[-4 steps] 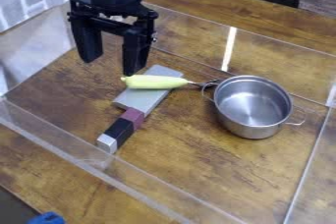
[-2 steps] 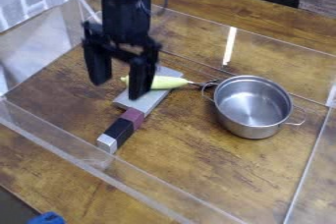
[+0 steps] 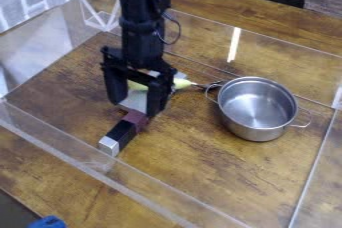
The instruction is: Move the toy knife to the left side of the table
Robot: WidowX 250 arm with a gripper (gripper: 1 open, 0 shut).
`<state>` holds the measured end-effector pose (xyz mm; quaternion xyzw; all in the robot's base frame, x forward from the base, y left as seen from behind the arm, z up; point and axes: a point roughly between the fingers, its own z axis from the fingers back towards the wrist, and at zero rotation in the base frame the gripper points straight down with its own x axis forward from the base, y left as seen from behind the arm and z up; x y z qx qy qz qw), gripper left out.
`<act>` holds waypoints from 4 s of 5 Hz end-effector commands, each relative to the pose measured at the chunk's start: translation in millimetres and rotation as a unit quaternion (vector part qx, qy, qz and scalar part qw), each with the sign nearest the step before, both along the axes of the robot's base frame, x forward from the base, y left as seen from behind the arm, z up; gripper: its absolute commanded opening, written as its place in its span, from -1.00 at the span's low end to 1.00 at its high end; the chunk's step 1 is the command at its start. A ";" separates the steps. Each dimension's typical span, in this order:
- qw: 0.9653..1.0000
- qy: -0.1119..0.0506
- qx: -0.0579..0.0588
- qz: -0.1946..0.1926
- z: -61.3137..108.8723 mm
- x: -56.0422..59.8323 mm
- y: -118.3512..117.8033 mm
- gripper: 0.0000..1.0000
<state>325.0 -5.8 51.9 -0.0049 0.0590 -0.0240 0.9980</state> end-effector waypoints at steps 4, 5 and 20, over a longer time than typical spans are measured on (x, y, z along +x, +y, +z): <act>0.997 -0.025 -0.008 -0.069 4.7 29.5 26.6 -1.00; 0.998 -0.031 -0.016 -0.051 18.2 23.1 13.6 -1.00; 0.993 -0.076 -0.030 -0.081 67.2 43.9 61.4 -1.00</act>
